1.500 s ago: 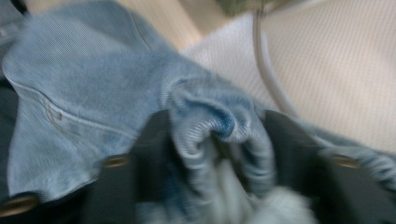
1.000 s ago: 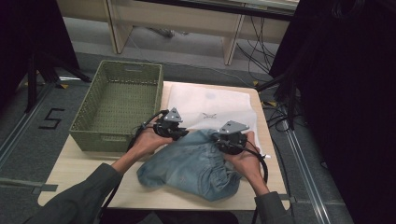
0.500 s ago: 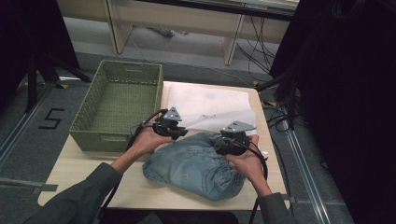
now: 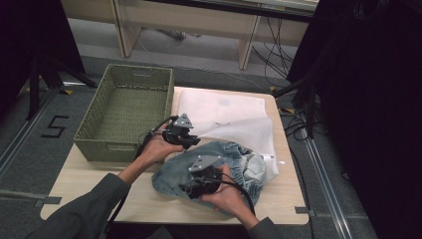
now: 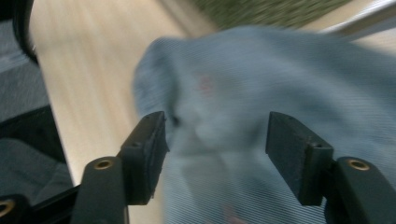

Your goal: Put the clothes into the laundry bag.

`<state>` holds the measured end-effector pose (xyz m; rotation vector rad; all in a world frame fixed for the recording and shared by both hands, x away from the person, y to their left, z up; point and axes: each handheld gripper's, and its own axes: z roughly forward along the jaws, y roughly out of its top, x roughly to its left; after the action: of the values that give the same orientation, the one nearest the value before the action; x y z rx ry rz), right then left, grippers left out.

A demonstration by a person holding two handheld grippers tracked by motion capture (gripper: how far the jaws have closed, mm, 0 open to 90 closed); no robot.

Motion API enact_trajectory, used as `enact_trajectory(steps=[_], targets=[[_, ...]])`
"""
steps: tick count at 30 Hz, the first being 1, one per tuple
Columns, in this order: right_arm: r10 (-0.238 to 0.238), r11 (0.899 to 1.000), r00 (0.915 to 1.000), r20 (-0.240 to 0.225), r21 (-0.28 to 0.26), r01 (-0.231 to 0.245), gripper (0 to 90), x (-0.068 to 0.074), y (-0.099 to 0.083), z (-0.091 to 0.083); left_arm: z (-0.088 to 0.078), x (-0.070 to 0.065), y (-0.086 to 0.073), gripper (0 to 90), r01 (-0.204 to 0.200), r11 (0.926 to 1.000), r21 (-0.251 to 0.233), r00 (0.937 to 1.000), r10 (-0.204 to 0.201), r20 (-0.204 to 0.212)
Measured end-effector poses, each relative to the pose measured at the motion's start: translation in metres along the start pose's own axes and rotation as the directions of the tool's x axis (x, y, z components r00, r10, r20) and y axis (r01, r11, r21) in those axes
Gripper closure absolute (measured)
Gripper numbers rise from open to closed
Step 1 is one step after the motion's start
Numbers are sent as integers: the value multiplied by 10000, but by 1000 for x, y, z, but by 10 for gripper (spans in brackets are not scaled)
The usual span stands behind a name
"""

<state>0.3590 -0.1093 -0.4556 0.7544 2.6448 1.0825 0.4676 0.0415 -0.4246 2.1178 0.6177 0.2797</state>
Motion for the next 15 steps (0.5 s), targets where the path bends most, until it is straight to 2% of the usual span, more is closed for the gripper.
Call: enact_trajectory(steps=[1, 2, 3, 4, 5, 6, 7, 8, 9, 10, 11, 12, 13, 14, 15], targets=[[-94, 9999, 10000, -1, 83, 94, 374, 6, -1, 6, 0, 0, 0, 850, -18, 10000, 42, 10000, 18, 13], [-541, 9970, 9985, 45, 551, 538, 370, 12, 0, 11, 0, 0, 0, 850, -7, 10000, 43, 10000, 7, 15], [-662, 9957, 9973, 327, 671, 638, 364, 16, -2, 17, 0, 0, 0, 850, -17, 10000, 47, 10000, 17, 3], [-1474, 9774, 9854, 852, 1652, 1320, 393, 21, -9, 32, 0, 0, 0, 849, -14, 10000, 67, 10000, 14, 2], [-1474, 9774, 9854, 852, 1652, 1320, 393, 21, -9, 32, 0, 0, 0, 849, -34, 9999, 100, 10000, 34, 2], [-1845, 9697, 9762, 1144, 1828, 1619, 499, 21, -16, 42, 0, 0, 0, 849, -120, 9998, 176, 9999, 120, 5], [-1746, 9697, 9801, 944, 1893, 1545, 606, 18, -15, 39, -2, 1, 0, 849, -313, 9991, 296, 9995, 313, 33], [-1746, 9697, 9801, 944, 1893, 1545, 606, 18, -15, 39, -2, 1, 0, 849, -313, 9991, 296, 9995, 313, 33], [-2169, 9678, 9627, 1620, 1650, 1903, 829, 14, -15, 36, 0, 0, 0, 850, -53, 10000, 21, 10000, 53, 55], [-2169, 9678, 9627, 1620, 1650, 1903, 829, 14, -15, 36, 0, 0, 0, 850, -53, 10000, 21, 10000, 53, 55], [-1979, 9729, 9708, 1356, 1480, 1777, 859, 10, -14, 32, 0, 0, 0, 850, -63, 10000, 38, 10000, 63, 70], [-1581, 9838, 9767, 1451, 1077, 1433, 873, -3, -8, 15, -2, 0, 0, 852, -203, 9996, 203, 9998, 203, 34], [-1429, 9861, 9778, 1530, 1062, 1275, 875, -9, -4, 7, -2, -1, 0, 852, -133, 9999, 28, 9999, 132, 79], [-1429, 9861, 9778, 1530, 1062, 1275, 875, -9, -4, 7, -2, -1, 0, 853, -133, 9999, 28, 9999, 132, 79], [-1205, 9915, 9709, 2070, 731, 1074, 878, -29, 0, -13, -3, -2, 2, 855, -150, 9999, 0, 9998, 150, 137]])
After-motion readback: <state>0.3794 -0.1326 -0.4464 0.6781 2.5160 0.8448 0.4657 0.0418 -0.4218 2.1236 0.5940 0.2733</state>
